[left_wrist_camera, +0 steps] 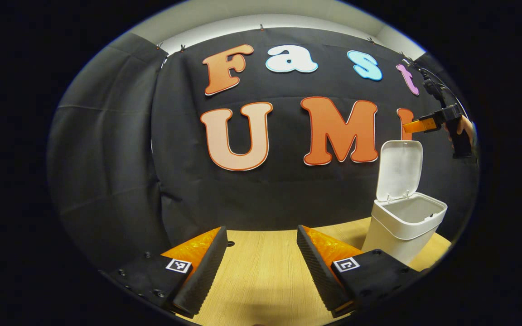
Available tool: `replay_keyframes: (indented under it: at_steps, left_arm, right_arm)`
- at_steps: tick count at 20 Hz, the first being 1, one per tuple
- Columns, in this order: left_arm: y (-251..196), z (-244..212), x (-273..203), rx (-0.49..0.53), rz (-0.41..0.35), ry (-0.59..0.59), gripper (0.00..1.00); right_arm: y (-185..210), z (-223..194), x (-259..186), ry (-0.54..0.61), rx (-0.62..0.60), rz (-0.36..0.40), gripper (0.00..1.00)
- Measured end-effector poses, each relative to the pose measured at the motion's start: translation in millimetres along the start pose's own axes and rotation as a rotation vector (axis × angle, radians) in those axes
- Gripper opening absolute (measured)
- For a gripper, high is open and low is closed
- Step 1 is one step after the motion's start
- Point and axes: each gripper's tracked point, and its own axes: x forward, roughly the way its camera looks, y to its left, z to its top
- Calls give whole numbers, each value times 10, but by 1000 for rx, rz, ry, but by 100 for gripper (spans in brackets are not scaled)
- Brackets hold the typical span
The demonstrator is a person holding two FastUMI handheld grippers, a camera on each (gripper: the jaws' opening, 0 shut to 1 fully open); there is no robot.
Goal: Press the lid of the desktop garbage bin to open it, pick up the crumpled paper on the desktop and throw it into the bin, then pick up the pop can on the desktop and drop it into the bin, and finally close the garbage bin lid.
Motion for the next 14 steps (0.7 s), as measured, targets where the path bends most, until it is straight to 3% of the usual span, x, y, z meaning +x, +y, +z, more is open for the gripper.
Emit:
replay_keyframes:
  at_steps: [8,14]
  left_arm:
    - [192,-104,-53,-33,56,25,99]
    - [65,-14,-43,-15,32,12,98]
  right_arm:
    - [5,-221,303,104,72,6,83]
    - [116,-286,148,111,98,47,83]
